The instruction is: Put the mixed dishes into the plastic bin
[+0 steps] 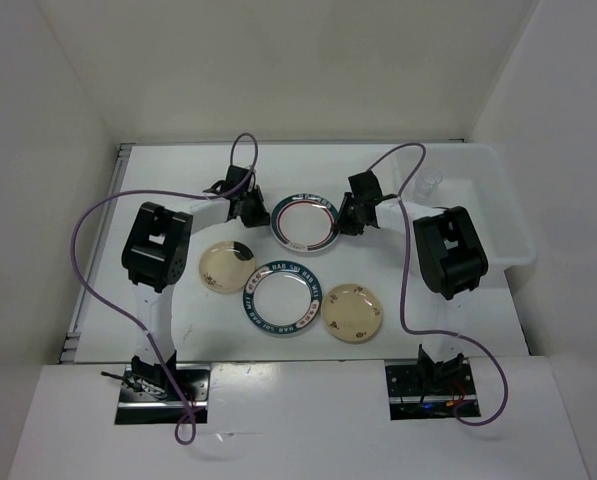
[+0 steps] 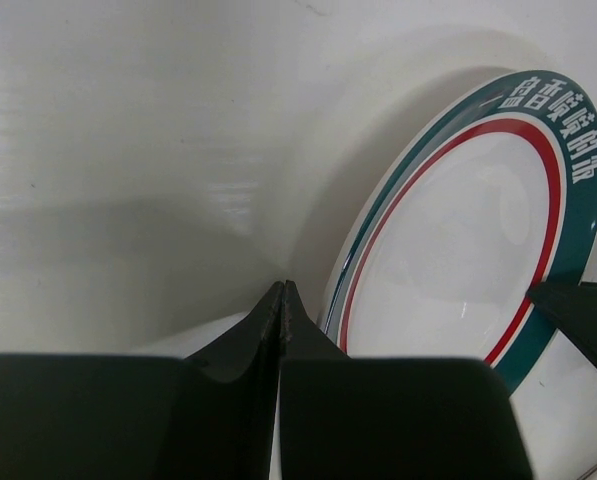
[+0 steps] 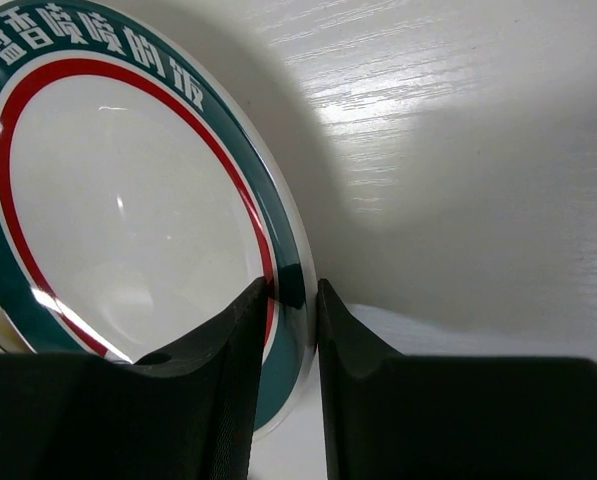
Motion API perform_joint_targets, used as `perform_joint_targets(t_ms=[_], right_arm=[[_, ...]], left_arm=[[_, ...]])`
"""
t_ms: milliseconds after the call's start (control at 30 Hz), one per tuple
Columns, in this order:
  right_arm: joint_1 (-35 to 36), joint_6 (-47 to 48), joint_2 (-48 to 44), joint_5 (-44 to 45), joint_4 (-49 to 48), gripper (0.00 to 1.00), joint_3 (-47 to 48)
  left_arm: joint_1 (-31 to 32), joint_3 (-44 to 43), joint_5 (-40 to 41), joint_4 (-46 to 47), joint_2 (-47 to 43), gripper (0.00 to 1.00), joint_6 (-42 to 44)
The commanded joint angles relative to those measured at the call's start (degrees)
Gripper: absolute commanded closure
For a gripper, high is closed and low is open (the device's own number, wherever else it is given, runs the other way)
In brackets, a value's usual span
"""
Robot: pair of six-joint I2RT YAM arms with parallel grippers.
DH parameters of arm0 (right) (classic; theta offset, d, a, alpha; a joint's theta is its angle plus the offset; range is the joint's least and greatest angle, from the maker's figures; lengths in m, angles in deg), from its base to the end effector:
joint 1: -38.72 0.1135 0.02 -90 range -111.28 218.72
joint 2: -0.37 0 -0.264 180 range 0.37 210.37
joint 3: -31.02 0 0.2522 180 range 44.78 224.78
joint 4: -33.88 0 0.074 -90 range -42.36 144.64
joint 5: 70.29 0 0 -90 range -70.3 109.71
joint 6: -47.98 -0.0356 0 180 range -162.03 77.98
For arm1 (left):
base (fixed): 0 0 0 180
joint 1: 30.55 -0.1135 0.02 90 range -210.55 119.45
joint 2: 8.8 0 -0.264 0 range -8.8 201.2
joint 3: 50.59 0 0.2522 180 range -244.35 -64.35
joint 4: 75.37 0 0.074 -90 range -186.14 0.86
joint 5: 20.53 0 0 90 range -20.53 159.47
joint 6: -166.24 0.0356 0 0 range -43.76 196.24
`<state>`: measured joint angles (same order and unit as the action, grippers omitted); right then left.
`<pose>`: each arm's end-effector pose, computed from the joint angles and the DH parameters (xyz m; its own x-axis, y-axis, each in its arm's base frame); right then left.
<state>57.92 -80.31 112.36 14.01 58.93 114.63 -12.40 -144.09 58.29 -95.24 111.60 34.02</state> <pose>0.3822 0.1368 0.1505 -0.8327 0.3629 -0.4182 0.1693 0.8859 0.4318 0.4284 -0.1477 0.1477 -0.8029 -0.4305 -0.4123 -0.1455 0.8122 -0.5649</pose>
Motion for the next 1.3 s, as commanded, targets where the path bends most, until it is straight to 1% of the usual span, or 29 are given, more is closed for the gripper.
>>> perform_joint_targets(t_ms=[0,133,167,233,267,300,400,600,733,867,900,967,1067,1133,1267], right_arm=[[2.0,-0.6,1.6,-8.1,-5.8,0.73,0.6],[2.0,-0.6,1.0,-8.6,-6.3,0.73,1.6],[1.5,-0.6,1.0,-7.9,-6.3,0.75,1.6],[1.5,-0.6,1.0,-6.9,-5.7,0.85,2.1],[0.9,-0.6,1.0,-6.9,-5.7,0.96,2.1],[0.3,-0.6,1.0,-6.9,-5.7,1.00,2.1],[-0.4,-1.1,0.5,-8.3,-5.7,1.00,2.1],[-0.9,-1.1,-4.1,-8.3,-5.0,1.00,3.3],[-0.9,-0.6,-5.5,-8.3,-3.7,1.00,5.4],[-1.4,-0.6,-6.2,-10.4,-3.7,1.00,6.5],[-1.4,-0.6,-6.8,-10.9,-3.7,0.98,6.5],[-1.4,-0.6,-6.8,-10.9,-3.7,0.94,7.1],[-1.4,-0.6,-5.3,-11.6,-4.3,0.93,8.2],[-1.4,-0.6,-3.9,-13.0,-4.3,0.90,8.7],[-1.4,-0.6,-1.7,-13.5,-4.9,0.90,9.3]], left_arm=[[1.8,-0.9,-1.4,-2.5,3.8,1.00,-0.2],[1.8,-1.5,-0.9,-3.0,3.8,1.00,-0.2],[1.8,-1.5,-0.9,-3.0,3.8,1.00,0.3],[1.8,-1.5,-0.3,-3.0,3.8,1.00,0.3],[1.8,-1.5,-0.3,-3.0,3.8,1.00,0.3],[1.8,-2.0,-0.3,-3.6,3.8,1.00,0.3],[1.8,-2.0,-0.3,-3.6,4.3,1.00,0.3],[1.8,-2.5,0.2,-4.1,4.3,1.00,0.3],[1.8,-3.0,0.2,-4.6,4.8,1.00,0.3],[1.8,-3.0,0.2,-4.6,4.8,1.00,0.3],[1.8,-3.0,0.7,-4.6,4.8,1.00,0.3],[1.8,-3.0,0.7,-4.6,4.8,1.00,0.3],[1.8,-3.0,1.2,-4.6,4.8,1.00,0.3],[1.8,-3.0,1.2,-4.6,4.8,1.00,0.3],[1.8,-3.0,2.4,-4.6,3.8,1.00,0.3]])
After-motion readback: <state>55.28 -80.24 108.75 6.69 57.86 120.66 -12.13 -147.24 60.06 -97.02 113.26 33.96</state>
